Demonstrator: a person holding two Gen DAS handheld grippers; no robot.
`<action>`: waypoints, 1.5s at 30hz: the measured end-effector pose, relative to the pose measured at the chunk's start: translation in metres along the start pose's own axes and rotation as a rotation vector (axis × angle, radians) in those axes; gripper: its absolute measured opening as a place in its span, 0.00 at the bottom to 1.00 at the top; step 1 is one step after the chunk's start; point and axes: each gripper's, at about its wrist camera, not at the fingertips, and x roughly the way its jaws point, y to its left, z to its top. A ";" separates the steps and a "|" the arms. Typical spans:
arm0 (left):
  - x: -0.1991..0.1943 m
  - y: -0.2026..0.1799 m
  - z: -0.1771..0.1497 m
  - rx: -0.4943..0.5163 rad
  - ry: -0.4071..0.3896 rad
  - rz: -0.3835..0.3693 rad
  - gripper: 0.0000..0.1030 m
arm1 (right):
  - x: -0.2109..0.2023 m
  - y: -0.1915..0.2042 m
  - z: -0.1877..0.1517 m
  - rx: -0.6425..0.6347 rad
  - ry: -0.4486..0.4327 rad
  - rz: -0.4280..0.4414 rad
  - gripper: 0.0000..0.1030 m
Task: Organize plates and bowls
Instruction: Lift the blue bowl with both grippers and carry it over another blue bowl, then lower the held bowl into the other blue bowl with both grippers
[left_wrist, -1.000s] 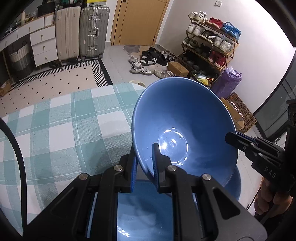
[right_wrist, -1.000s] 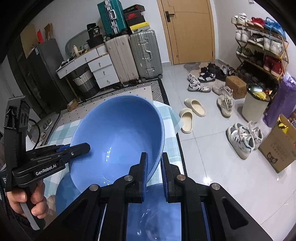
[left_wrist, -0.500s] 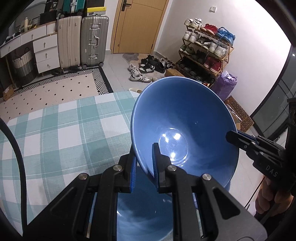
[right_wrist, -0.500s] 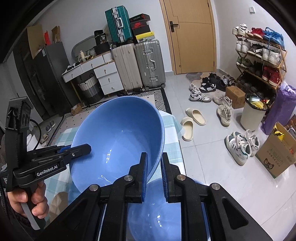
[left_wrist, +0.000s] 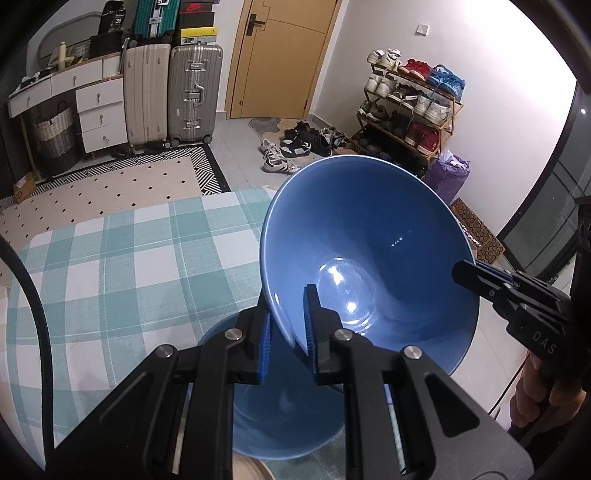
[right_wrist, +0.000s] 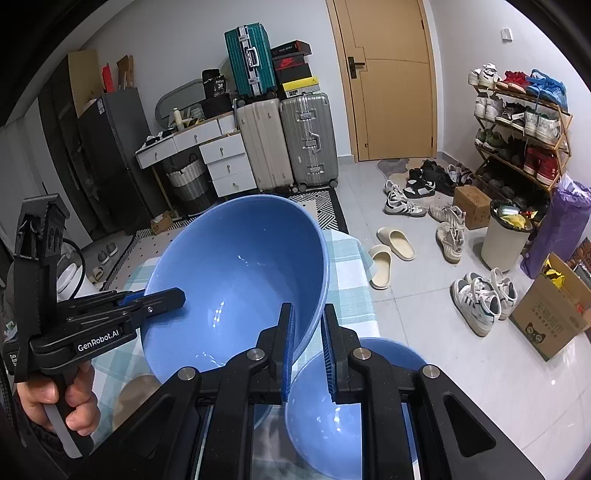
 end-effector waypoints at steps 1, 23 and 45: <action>-0.003 0.000 -0.002 -0.002 -0.002 0.001 0.12 | -0.002 0.003 -0.002 0.002 -0.001 0.003 0.14; -0.047 0.028 -0.059 -0.046 -0.031 0.023 0.12 | -0.012 0.055 -0.036 -0.061 0.016 0.032 0.15; -0.012 0.062 -0.095 -0.046 0.020 0.093 0.12 | 0.033 0.070 -0.073 -0.069 0.089 0.048 0.16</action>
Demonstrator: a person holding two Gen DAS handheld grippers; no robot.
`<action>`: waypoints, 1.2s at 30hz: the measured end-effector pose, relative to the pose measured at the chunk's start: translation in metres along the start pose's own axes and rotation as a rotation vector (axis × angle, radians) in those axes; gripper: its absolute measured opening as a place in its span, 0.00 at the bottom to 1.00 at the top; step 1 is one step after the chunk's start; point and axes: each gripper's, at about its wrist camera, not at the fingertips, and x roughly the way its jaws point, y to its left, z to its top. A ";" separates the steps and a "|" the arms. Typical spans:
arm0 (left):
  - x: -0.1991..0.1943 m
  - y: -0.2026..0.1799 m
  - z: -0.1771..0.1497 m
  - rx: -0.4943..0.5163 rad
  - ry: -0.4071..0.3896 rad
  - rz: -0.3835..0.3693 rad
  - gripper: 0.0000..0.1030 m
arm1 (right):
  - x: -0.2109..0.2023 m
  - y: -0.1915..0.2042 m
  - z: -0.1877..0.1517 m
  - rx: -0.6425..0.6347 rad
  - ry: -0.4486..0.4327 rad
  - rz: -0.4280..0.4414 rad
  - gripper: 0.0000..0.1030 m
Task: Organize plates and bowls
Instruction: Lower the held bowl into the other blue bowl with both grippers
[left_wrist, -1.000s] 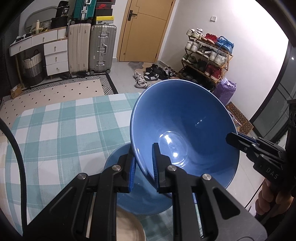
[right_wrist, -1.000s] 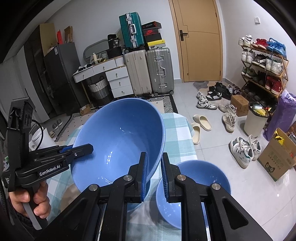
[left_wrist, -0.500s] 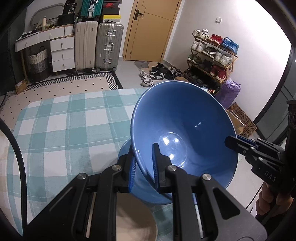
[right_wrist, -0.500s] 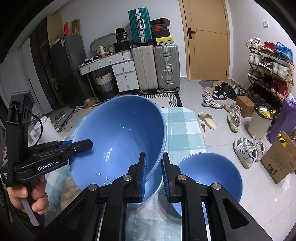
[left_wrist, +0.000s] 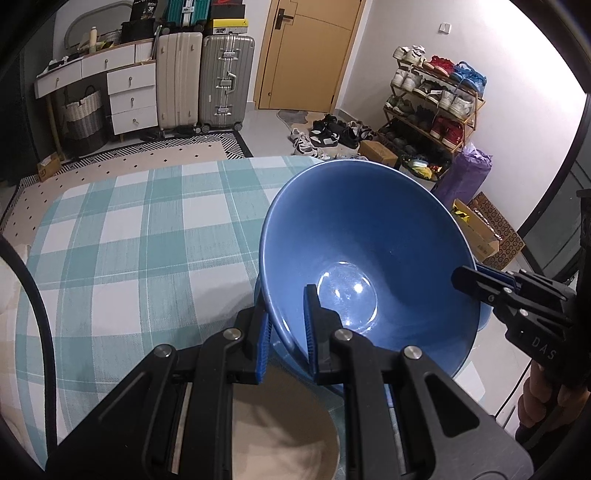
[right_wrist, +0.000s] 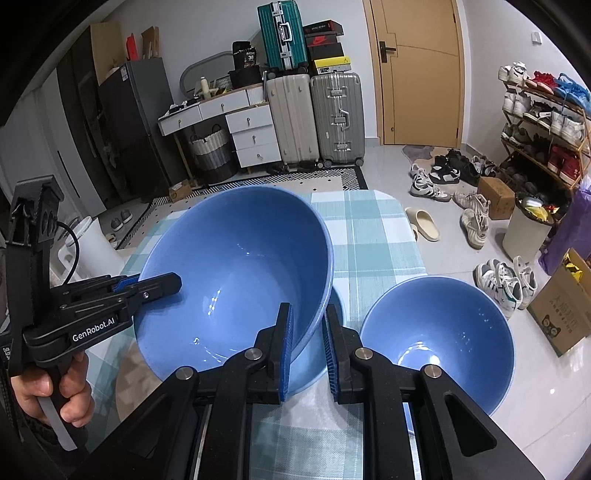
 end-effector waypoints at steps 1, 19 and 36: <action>0.003 0.001 -0.001 0.003 0.003 0.004 0.12 | 0.002 0.000 0.000 -0.001 0.002 -0.003 0.16; 0.043 0.003 -0.021 0.043 0.020 0.072 0.12 | 0.034 -0.002 -0.019 -0.019 0.037 -0.050 0.16; 0.066 -0.005 -0.029 0.118 0.006 0.181 0.13 | 0.057 0.006 -0.030 -0.034 0.055 -0.086 0.18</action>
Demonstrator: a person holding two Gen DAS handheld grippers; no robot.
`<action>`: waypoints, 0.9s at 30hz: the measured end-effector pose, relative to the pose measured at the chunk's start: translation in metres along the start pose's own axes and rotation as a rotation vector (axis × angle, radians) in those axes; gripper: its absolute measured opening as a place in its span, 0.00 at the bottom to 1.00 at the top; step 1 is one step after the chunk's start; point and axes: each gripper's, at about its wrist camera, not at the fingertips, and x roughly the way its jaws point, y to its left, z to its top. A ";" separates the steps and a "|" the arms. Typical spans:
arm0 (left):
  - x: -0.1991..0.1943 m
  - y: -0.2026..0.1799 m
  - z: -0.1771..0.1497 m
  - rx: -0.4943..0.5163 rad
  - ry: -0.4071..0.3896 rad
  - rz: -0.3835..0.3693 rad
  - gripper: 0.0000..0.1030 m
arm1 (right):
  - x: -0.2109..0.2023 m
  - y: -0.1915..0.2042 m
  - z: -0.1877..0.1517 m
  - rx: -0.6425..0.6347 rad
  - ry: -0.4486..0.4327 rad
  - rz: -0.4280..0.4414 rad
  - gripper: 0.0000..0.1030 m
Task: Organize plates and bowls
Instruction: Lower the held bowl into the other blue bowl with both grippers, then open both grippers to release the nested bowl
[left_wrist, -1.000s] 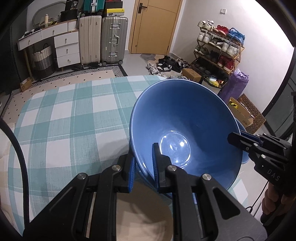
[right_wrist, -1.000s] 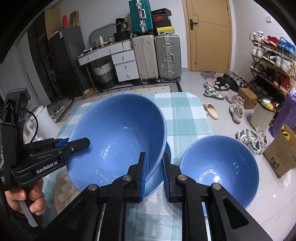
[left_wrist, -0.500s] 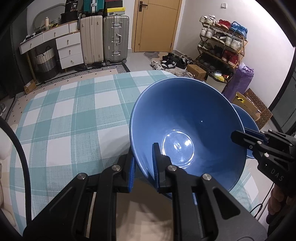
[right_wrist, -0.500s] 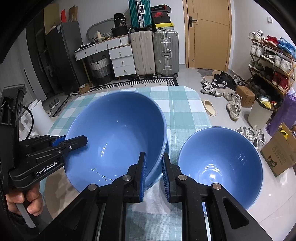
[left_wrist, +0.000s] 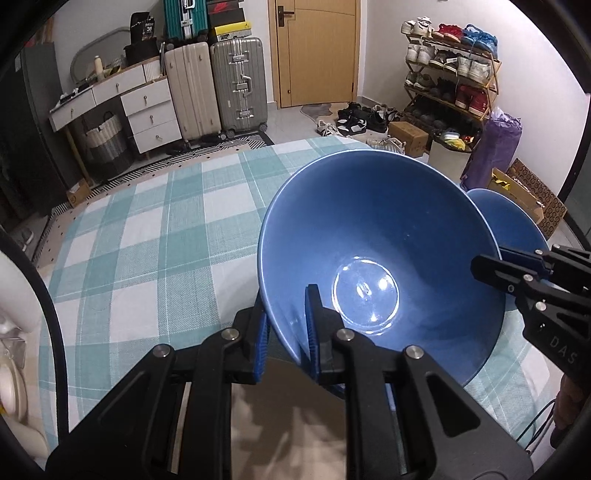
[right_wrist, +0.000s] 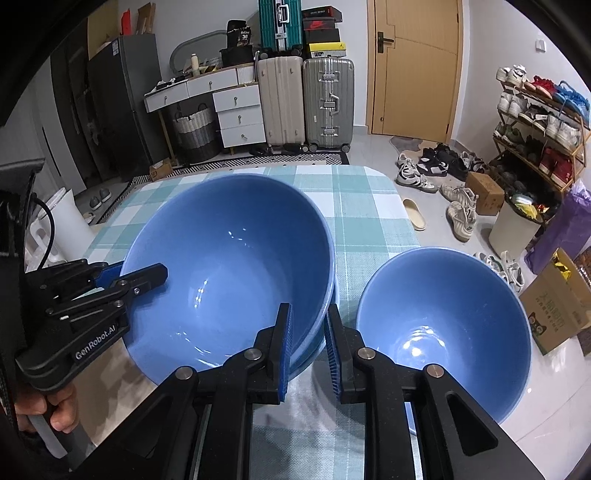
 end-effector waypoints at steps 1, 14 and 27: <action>0.002 0.001 0.000 -0.002 0.004 -0.003 0.14 | 0.001 -0.001 0.000 0.006 0.002 0.003 0.18; 0.007 0.000 -0.003 0.013 0.013 0.007 0.15 | 0.002 -0.009 -0.004 0.024 -0.014 0.011 0.19; 0.007 -0.002 -0.007 0.032 0.035 0.015 0.22 | 0.002 -0.012 -0.010 0.044 -0.047 0.020 0.30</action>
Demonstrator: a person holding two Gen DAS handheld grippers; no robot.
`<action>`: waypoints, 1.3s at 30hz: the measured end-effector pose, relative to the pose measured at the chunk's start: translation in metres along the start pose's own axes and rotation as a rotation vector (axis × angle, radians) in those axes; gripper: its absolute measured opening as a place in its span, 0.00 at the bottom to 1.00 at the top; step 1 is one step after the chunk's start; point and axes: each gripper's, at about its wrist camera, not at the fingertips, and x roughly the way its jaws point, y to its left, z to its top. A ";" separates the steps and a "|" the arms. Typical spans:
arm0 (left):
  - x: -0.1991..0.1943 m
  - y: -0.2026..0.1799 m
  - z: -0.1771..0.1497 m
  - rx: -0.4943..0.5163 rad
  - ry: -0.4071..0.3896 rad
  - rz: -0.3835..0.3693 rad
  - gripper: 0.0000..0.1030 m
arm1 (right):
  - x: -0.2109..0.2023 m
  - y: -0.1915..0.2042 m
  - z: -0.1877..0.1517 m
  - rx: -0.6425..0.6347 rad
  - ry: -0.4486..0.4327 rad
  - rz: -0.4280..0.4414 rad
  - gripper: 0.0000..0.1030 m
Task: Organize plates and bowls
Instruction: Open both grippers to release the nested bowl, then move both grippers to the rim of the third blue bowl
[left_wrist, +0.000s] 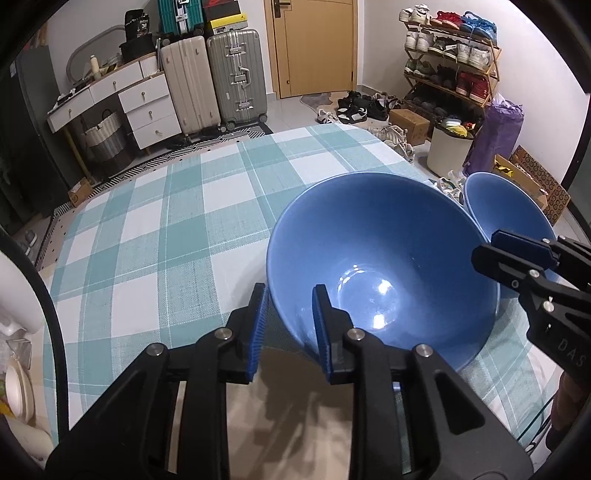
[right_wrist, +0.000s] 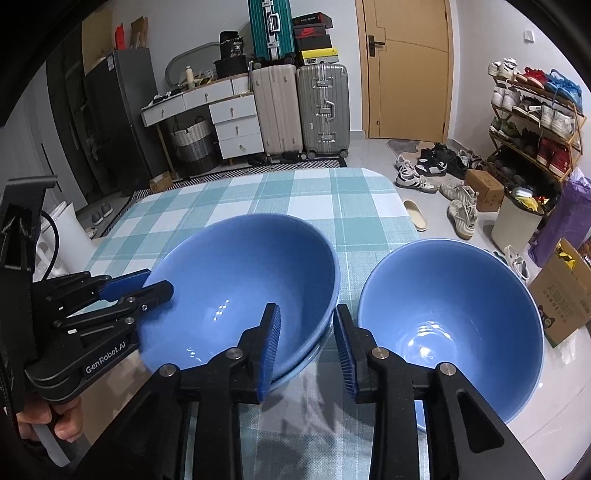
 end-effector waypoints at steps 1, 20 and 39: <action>0.000 0.000 0.000 -0.003 0.000 0.002 0.23 | 0.000 0.000 0.000 -0.003 -0.002 0.010 0.31; -0.057 0.019 -0.018 -0.145 -0.094 -0.056 0.99 | -0.054 0.013 -0.012 -0.041 -0.152 -0.035 0.99; -0.083 -0.036 -0.026 -0.146 -0.088 -0.157 0.99 | -0.127 -0.066 -0.028 0.105 -0.227 -0.041 0.99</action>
